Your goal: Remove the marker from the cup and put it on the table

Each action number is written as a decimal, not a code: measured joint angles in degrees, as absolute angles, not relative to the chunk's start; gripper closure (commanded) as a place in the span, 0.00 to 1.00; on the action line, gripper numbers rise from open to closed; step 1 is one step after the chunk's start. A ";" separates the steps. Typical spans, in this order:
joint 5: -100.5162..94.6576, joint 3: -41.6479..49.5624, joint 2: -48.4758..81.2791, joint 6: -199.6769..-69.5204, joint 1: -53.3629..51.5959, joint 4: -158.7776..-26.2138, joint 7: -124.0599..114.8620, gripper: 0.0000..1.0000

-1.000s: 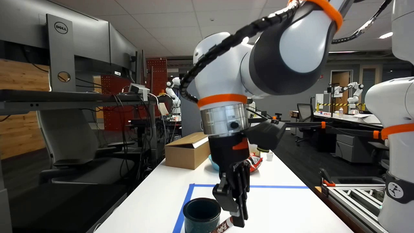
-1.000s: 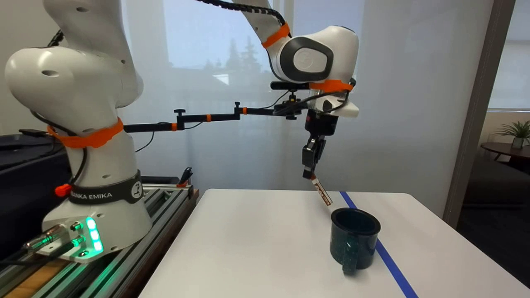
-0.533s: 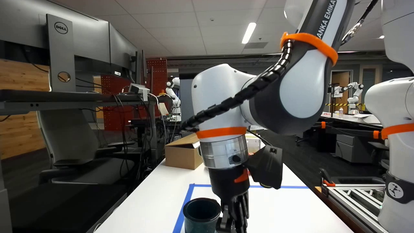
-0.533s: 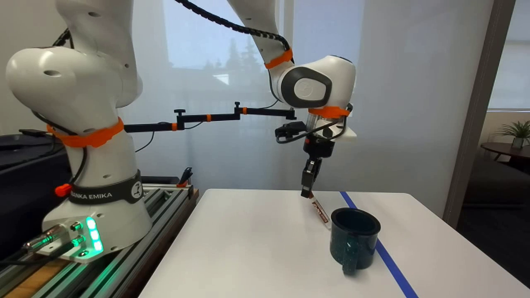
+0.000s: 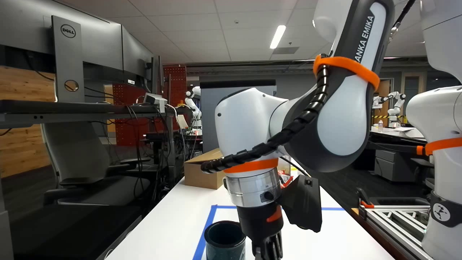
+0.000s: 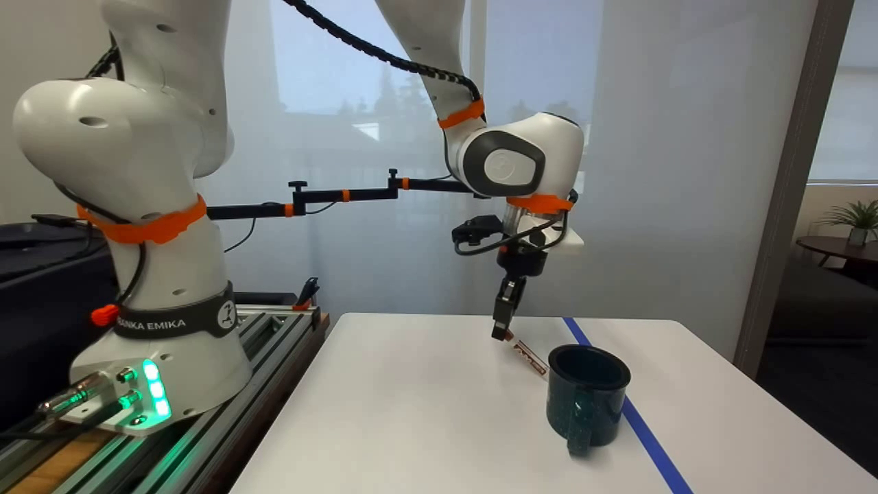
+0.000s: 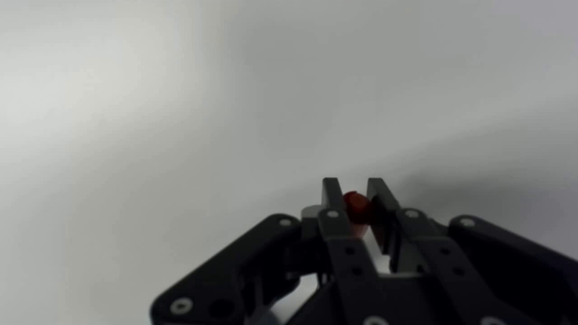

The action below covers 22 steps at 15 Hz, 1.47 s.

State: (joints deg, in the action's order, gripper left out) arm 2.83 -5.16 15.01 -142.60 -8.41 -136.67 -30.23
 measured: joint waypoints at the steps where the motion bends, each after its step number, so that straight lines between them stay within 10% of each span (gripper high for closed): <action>1: 2.83 -5.03 15.17 -142.62 -8.45 -136.73 -30.23 0.95; 6: 2.61 -3.96 16.14 -142.84 -8.77 -137.03 -30.22 0.95; 7: 2.25 -3.63 16.42 -142.97 -8.88 -137.05 -30.22 0.56; 15: 0.71 -2.24 17.59 -144.79 -10.20 -137.07 -30.37 0.04; 22: -0.49 -2.22 11.19 -144.05 -12.40 -137.03 -35.06 0.00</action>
State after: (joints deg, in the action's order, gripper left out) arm -0.49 -2.22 11.19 -144.05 -12.40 -137.03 -35.06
